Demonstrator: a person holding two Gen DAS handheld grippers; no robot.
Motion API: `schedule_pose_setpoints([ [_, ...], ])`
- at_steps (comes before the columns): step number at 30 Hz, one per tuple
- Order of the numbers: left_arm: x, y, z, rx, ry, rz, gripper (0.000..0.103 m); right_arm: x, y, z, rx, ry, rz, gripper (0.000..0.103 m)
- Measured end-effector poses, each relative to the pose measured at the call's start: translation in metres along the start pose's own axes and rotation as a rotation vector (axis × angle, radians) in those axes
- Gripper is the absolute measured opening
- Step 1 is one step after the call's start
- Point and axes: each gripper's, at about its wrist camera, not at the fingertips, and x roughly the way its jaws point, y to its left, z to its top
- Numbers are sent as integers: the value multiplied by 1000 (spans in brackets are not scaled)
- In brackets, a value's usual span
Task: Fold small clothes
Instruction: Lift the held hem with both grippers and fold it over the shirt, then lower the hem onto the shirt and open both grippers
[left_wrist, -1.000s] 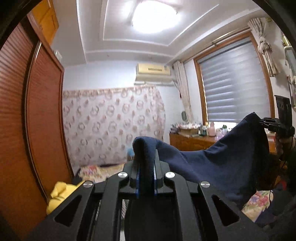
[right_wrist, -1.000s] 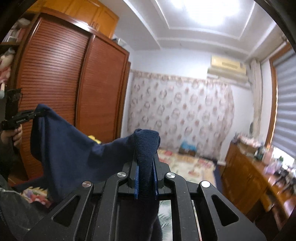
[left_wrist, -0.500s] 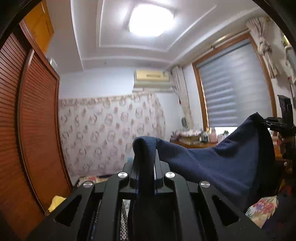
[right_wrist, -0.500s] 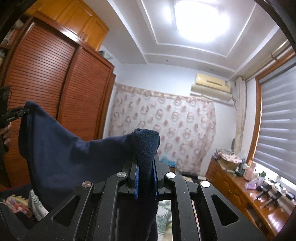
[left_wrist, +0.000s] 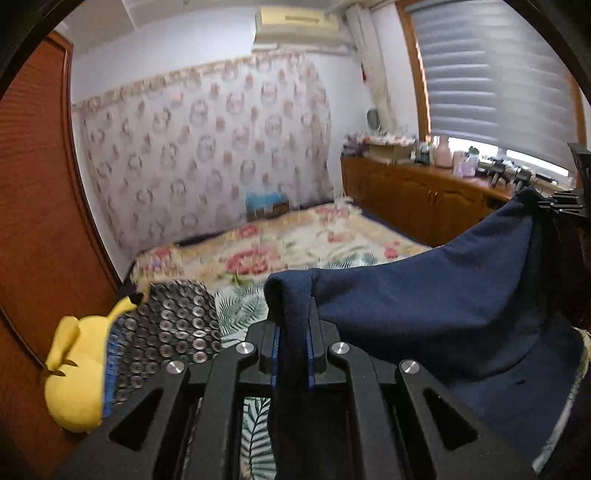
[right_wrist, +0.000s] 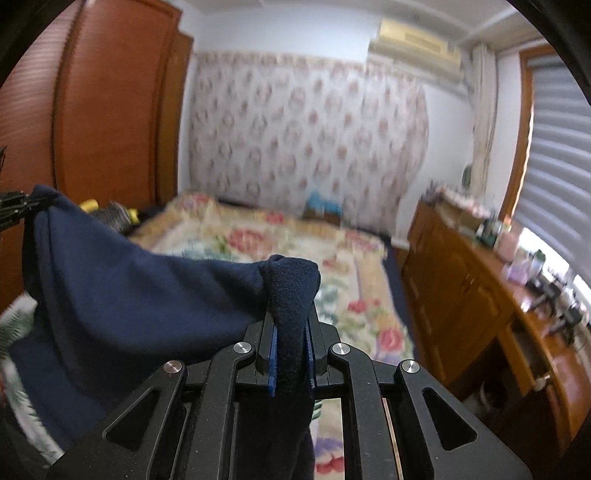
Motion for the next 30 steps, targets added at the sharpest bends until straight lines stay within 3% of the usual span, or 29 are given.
schedule_pose_setpoints([
  [7,44,-3,-5,-45,60,-12,8,80,-22,-11,35,89,-1,9],
  [14,82,-4,-7,-63,122,-18,8,127,-35,-21,67,169,4,9],
  [25,106,-1,-13,-79,199,-17,11,163,-36,-32,90,241,20,11],
  [27,103,-3,-13,-81,206,-28,13,163,-36,-31,100,246,4,18],
  [30,92,-6,-14,-75,202,-35,26,153,-32,-28,78,229,-22,23],
])
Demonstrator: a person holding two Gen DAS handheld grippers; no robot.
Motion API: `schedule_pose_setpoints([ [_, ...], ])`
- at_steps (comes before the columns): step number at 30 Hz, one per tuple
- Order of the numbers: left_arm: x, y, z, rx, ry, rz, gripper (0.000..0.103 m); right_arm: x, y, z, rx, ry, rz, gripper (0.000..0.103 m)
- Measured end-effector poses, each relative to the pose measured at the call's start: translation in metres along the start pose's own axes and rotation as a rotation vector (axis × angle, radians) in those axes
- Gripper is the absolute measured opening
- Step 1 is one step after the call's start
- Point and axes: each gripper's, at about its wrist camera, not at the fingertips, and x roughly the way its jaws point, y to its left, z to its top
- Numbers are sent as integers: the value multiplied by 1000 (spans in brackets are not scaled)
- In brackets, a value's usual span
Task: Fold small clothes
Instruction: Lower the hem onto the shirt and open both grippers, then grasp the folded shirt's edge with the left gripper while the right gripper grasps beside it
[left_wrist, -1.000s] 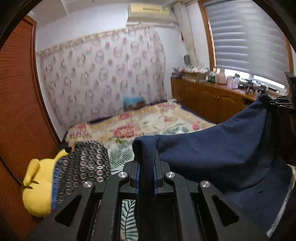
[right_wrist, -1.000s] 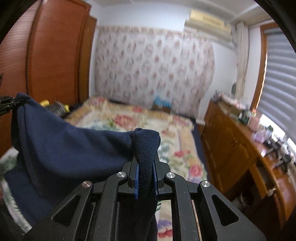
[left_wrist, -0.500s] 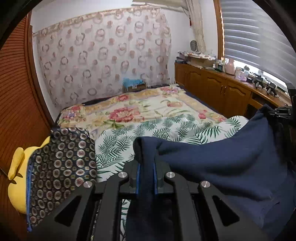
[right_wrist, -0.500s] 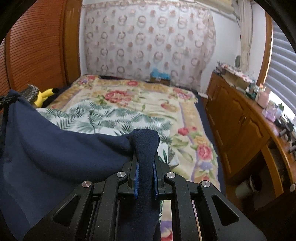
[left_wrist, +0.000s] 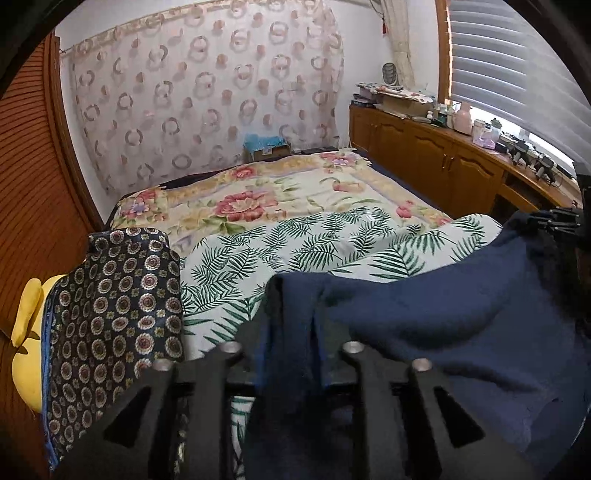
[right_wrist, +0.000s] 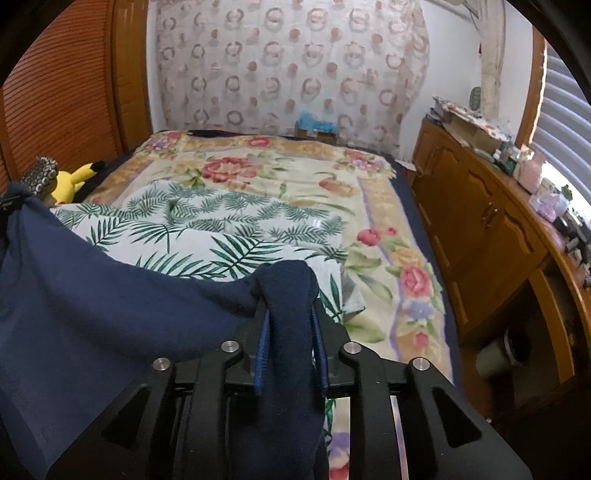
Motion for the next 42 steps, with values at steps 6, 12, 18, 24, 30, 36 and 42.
schedule_pose_setpoints([
  [6,-36,-6,-18,-6,-43,-7,46,-37,7,-5,1,-37,-8,52],
  [12,-64,-14,-53,-24,-31,-39,54,-71,18,-33,12,-36,23,54],
  [18,-76,-18,-85,-48,8,-47,54,-94,22,-64,51,-29,30,54],
  [24,-79,-24,-112,-79,32,-43,54,-107,17,-98,98,1,30,54],
  [30,-78,-30,-129,-93,56,-33,54,-108,21,-122,114,47,30,54],
  [36,-82,-34,-144,-109,77,-27,54,-99,28,-148,148,96,61,54],
  [42,-78,-28,-152,-160,101,-37,54,-90,33,-152,166,104,70,54],
])
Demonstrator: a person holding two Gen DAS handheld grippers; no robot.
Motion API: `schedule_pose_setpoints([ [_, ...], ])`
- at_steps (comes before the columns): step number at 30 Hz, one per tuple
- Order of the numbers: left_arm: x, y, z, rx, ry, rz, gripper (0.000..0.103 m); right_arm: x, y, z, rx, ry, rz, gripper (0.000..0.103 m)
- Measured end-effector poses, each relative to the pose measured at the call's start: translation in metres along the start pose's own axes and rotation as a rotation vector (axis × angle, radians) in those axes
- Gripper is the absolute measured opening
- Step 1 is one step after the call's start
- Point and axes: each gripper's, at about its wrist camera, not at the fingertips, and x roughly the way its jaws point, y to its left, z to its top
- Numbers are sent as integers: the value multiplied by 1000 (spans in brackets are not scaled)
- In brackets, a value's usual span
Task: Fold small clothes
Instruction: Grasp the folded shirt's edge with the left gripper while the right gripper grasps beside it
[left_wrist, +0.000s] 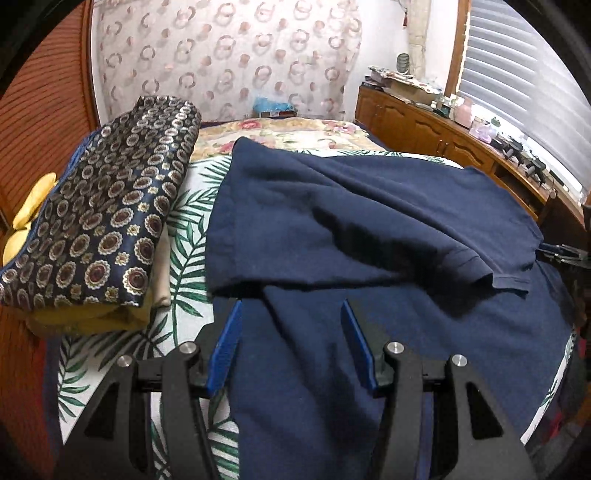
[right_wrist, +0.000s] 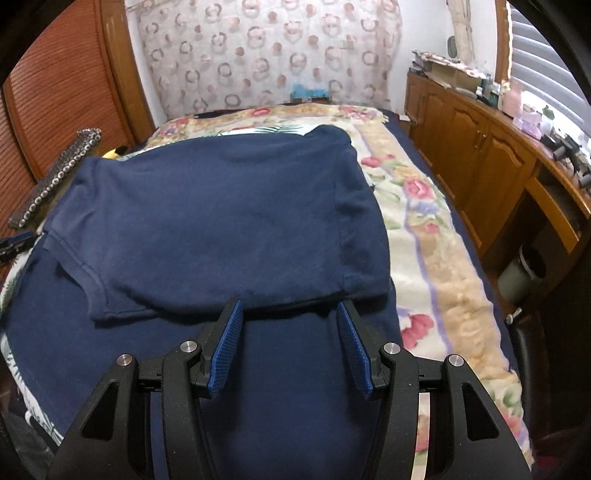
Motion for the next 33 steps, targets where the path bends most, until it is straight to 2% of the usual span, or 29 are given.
schedule_pose_setpoints([
  [11,25,10,10,-117,39,-22,54,2,6,-7,-26,-17,-48,55],
  [14,29,7,12,-116,50,-3,54,2,4,-7,-21,-18,-42,55],
  [19,34,3,17,-123,48,-13,54,1,5,-8,-17,-21,-41,55],
  [21,35,3,20,-126,40,-24,48,1,4,-8,-13,-21,-39,55],
  [23,37,2,23,-118,34,-13,35,1,4,-7,-13,-18,-36,55],
  [25,40,4,25,-120,41,-7,27,1,3,-7,-1,-18,-31,55],
  [27,40,7,27,-120,39,-5,22,0,3,-6,5,-16,-30,55],
  [31,38,7,29,-104,16,11,7,-2,-1,-4,34,-4,-16,55],
  [33,35,5,28,-91,0,23,6,-3,-4,-3,59,0,-14,54],
])
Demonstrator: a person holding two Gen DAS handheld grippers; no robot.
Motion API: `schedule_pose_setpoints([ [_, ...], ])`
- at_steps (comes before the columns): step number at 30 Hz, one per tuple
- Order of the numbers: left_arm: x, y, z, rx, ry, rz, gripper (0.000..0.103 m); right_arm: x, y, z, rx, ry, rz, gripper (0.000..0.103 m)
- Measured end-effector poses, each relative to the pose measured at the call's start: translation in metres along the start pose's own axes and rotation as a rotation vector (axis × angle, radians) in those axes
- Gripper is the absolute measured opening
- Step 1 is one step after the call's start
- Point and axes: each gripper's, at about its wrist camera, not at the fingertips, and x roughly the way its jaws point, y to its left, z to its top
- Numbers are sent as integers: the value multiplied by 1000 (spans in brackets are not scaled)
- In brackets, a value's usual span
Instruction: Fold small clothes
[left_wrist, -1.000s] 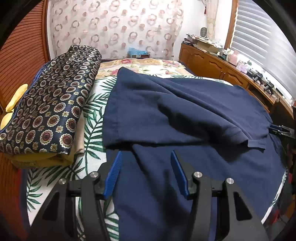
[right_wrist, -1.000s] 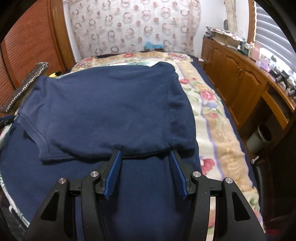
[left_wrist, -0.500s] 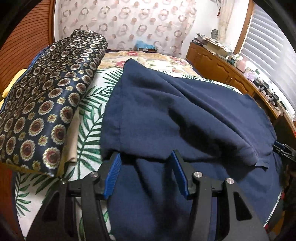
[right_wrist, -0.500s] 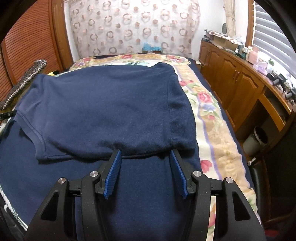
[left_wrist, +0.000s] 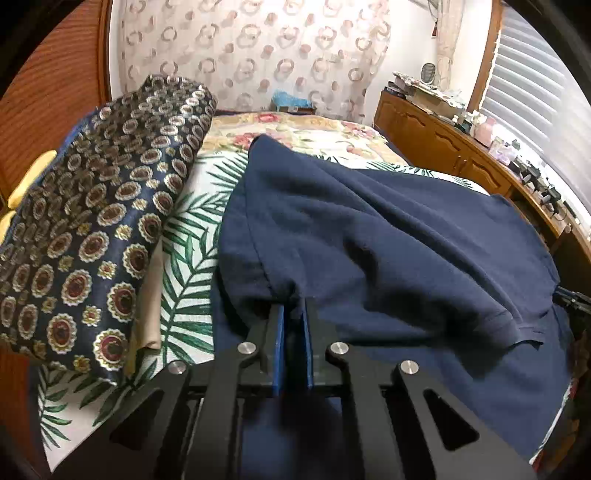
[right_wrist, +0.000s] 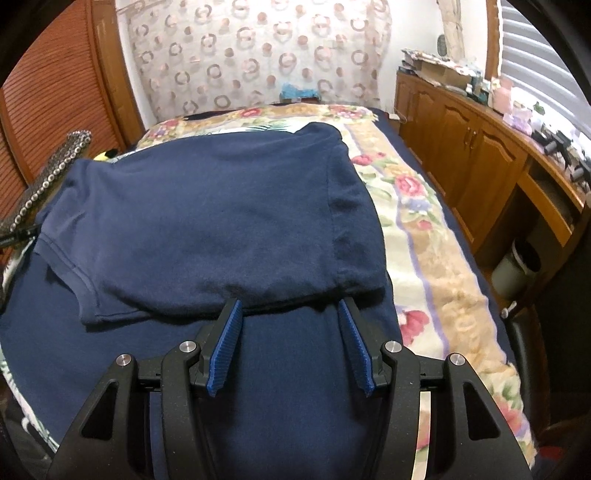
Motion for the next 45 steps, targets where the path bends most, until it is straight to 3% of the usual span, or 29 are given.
schedule_pose_setpoints([
  [9,-18,0,3,45,-71,2,5,6,1,11,41,3,30,48],
  [11,-22,0,4,53,-85,2,4,10,4,14,20,1,3,39],
  [15,-40,-1,6,76,-132,3,3,10,6,18,-23,-8,14,3],
  [28,-108,1,-5,94,-236,-45,3,-66,16,35,-97,-229,-5,1],
  [33,-129,-4,-20,107,-250,-57,3,-92,14,35,-104,-259,7,1],
  [45,-157,-6,-74,76,-213,-74,3,-137,12,-4,-122,-251,1,1],
])
